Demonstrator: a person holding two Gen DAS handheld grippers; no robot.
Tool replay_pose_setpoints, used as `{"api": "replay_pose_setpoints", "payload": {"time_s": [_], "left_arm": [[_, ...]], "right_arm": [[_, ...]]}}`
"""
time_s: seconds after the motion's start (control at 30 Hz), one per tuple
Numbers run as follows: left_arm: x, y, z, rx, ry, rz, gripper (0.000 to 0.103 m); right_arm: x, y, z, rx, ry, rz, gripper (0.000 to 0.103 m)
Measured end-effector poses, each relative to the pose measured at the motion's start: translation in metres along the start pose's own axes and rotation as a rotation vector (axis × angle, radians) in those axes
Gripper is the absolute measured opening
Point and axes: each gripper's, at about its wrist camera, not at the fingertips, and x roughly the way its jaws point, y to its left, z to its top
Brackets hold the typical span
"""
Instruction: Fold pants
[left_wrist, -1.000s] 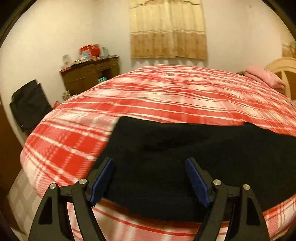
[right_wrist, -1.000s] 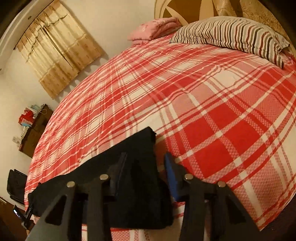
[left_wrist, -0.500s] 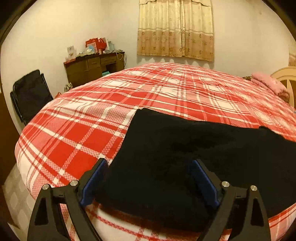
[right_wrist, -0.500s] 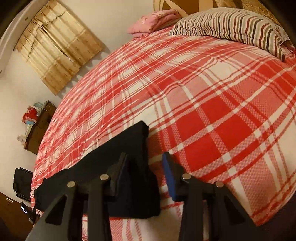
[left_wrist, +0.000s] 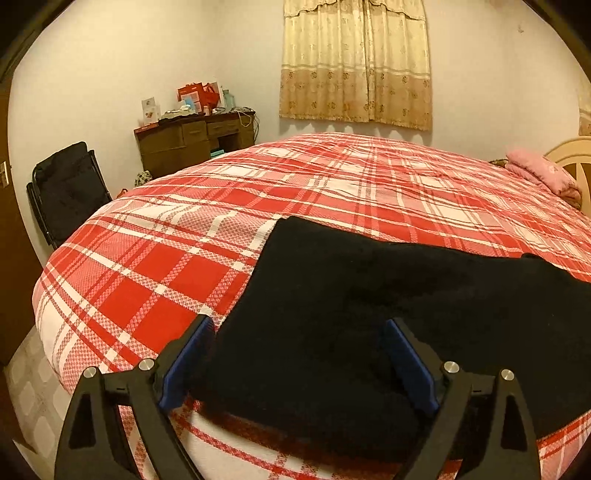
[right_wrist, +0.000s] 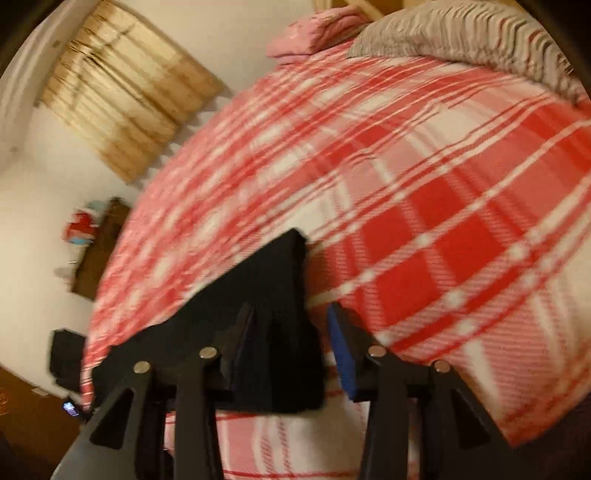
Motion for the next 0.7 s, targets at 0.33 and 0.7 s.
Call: {"api": "replay_pose_setpoints", "payload": {"time_s": [0.33, 0.7], "left_arm": [[-0.001, -0.002, -0.005, -0.015, -0.034, 0.012, 0.098], [0.001, -0.003, -0.006, -0.008, -0.042, 0.019, 0.099]], "right_arm": [[0.005, -0.005, -0.004, 0.018, -0.020, 0.063, 0.018], [-0.011, 0.041, -0.007, -0.051, -0.118, 0.043, 0.016]]}}
